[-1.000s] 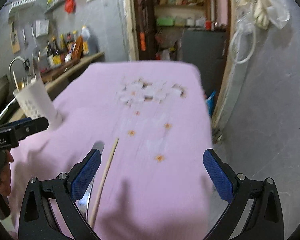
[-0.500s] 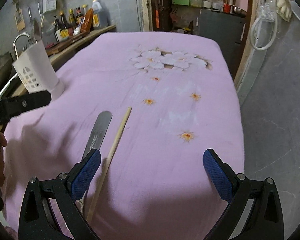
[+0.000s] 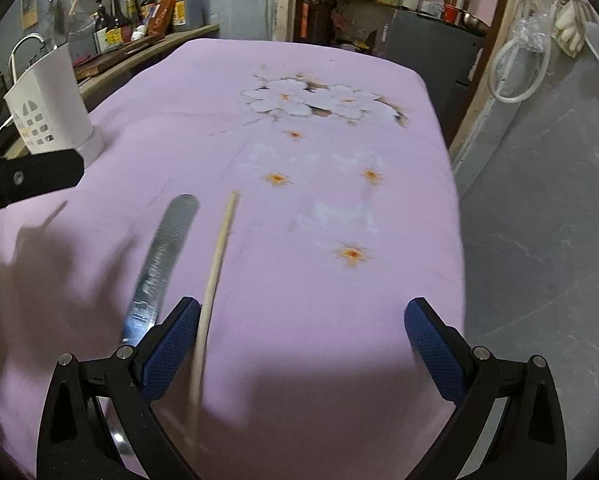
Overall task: Organize utensils
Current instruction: 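Close the left tool on the silver butter knife handle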
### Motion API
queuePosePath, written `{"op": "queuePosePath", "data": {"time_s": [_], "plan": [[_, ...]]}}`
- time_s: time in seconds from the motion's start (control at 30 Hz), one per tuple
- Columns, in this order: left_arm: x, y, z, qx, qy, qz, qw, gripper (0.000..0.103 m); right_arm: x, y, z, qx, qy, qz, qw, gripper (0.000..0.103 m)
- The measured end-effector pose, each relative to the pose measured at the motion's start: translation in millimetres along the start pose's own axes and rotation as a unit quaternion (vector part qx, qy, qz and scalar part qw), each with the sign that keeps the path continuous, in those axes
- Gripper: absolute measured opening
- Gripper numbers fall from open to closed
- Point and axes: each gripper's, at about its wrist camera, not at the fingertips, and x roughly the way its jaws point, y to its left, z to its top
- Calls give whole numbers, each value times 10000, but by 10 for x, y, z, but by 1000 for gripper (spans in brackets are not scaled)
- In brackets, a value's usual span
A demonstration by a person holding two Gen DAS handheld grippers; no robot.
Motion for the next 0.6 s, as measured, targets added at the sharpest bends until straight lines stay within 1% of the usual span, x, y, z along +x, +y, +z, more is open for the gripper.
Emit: {"op": "queuePosePath", "data": {"time_s": [0.07,0.1,0.17,0.2,0.23,0.27,0.3,0.37,0.43,0.53,0.6], "plan": [[5,-63,-5,58,13,-113,9999,95,-4,-122,-28,124,-19,-7,9999,100],[19,-101,-11,97,39,-169,9998,93,-17,-190,-49,219,-56,75,9997,99],[55,-182,-30,180,143,-321,9992,81,-6,-292,-84,360,-96,200,9991,98],[67,-211,-38,208,185,-383,9989,78,-9,-343,-99,422,-124,302,9986,92],[86,-253,-51,245,251,-460,9983,71,-24,-395,-115,467,-157,419,9979,86],[104,-294,-66,283,314,-541,9976,65,-26,-419,-128,476,-185,471,9976,84],[116,-320,-87,309,368,-602,9970,62,-48,-450,-138,468,-227,550,9971,81],[139,-365,-115,324,483,-712,9958,51,-63,-481,-153,466,-265,649,9964,77],[169,-419,-159,285,646,-834,9940,46,-51,-516,-167,463,-257,704,9961,68],[205,-474,-222,231,807,-872,9926,41,-23,-569,-171,484,-297,830,9949,62],[250,-519,-246,220,903,-864,9919,39,-10,-601,-159,474,-311,933,9940,61]]}}
